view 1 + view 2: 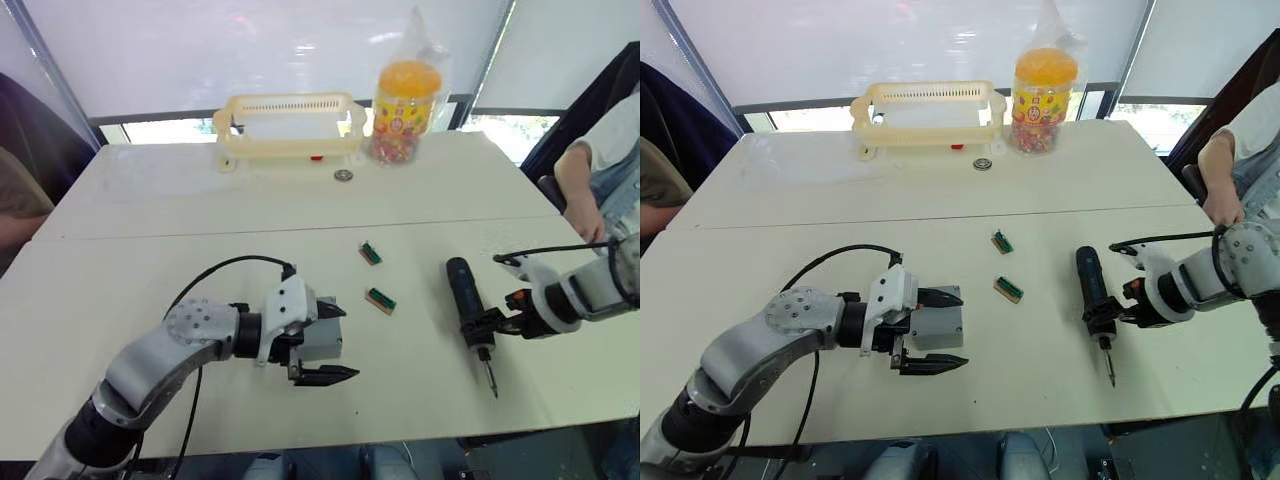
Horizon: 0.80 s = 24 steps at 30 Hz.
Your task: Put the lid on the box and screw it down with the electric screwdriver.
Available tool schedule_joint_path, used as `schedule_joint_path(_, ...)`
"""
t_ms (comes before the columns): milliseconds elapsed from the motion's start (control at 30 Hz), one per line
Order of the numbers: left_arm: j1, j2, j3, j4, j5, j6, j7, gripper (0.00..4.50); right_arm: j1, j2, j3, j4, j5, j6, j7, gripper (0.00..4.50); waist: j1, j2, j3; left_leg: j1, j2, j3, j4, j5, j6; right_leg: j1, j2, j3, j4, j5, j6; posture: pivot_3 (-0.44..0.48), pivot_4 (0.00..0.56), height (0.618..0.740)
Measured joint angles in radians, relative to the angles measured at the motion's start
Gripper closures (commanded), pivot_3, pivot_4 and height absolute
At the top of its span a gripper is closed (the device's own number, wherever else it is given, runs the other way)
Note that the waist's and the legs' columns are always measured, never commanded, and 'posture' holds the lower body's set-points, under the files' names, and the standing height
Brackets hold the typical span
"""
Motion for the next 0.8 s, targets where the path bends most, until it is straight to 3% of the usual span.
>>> schedule_joint_path(100,0.006,-0.017,-0.001,0.000,0.001,0.004,0.030,0.00,0.020,0.004,0.002,-0.045,-0.002,-0.005,-0.051,0.87,0.001,-0.002,-0.001,0.001,0.000,-0.001,0.000,0.000,0.000,0.001,0.000,-0.001,0.000,0.000,0.000,0.000,0.150,0.740)
schedule_joint_path(233,0.015,-0.018,0.001,0.000,0.004,0.004,0.054,0.00,0.070,0.003,-0.012,-0.110,-0.016,-0.011,-0.089,2.68,0.002,-0.006,-0.004,0.004,0.000,-0.002,0.000,0.000,0.000,0.006,0.000,-0.002,-0.001,0.000,0.000,0.000,0.150,0.740)
schedule_joint_path(467,0.016,0.062,0.095,0.094,0.001,-0.008,0.013,0.00,0.086,0.081,-0.138,-0.040,-0.050,0.000,-0.105,2.73,-0.003,-0.008,-0.005,0.007,0.000,-0.001,0.000,0.000,0.000,0.008,0.001,-0.001,-0.002,0.000,0.000,0.000,0.150,0.740)
schedule_joint_path(600,0.004,0.108,0.177,0.179,-0.029,-0.008,-0.041,0.00,0.079,0.117,-0.266,-0.002,-0.126,-0.072,-0.048,2.73,-0.006,0.000,-0.001,0.007,0.000,0.002,0.000,0.000,0.000,0.006,0.001,0.001,-0.001,0.000,0.000,0.000,0.150,0.740)
schedule_joint_path(800,-0.085,0.144,0.199,0.296,-0.050,-0.013,-0.145,0.00,0.200,0.265,-0.569,-0.357,-0.207,-0.520,0.113,2.73,-0.004,0.000,-0.001,0.001,0.001,-0.001,-0.001,0.000,0.001,-0.001,0.005,0.000,0.003,0.000,0.001,0.000,0.150,0.740)
